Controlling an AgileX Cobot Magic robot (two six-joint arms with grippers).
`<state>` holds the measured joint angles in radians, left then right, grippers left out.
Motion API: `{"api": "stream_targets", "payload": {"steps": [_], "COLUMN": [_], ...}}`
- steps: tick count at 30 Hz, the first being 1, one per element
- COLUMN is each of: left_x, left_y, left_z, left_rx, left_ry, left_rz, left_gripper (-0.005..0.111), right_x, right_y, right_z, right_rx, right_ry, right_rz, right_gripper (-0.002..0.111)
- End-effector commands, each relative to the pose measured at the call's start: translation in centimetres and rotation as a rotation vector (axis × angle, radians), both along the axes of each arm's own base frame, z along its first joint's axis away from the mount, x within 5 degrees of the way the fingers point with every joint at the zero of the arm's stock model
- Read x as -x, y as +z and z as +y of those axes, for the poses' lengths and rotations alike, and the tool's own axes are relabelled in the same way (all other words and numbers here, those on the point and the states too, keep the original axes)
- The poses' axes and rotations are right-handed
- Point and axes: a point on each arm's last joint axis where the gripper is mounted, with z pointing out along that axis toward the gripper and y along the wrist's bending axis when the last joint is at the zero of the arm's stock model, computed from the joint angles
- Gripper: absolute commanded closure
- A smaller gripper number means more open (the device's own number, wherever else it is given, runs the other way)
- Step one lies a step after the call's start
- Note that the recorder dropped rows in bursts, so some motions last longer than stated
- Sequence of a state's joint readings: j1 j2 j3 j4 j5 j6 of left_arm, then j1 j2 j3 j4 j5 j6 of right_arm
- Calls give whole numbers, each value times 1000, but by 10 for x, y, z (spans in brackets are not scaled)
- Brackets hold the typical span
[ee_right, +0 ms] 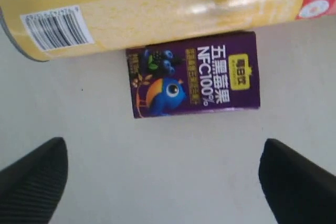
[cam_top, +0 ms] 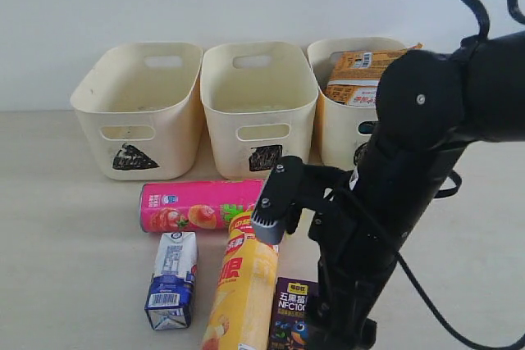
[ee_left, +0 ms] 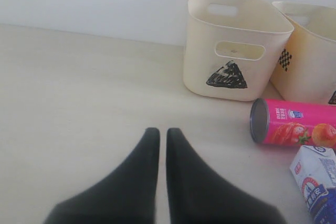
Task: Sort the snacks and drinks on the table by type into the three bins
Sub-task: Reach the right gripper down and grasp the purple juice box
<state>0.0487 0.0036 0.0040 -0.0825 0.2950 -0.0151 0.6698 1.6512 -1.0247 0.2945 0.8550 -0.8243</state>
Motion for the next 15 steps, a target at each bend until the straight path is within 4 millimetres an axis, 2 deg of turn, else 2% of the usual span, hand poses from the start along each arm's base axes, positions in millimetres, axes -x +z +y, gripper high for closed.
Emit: {"api": "stream_targets", "payload": {"steps": [1, 15], "left_x": [0, 0], "left_y": [2, 2], "left_z": [0, 0], "left_rx": [10, 10], "left_ry": [3, 3], "left_rz": [-17, -17], "left_gripper": [102, 102], "right_x": [1, -7], "right_y": [2, -33], "right_z": [8, 17], "right_rx": [-19, 13], "right_ry": [56, 81], "right_rz": [-110, -48], "right_gripper": [20, 20]}}
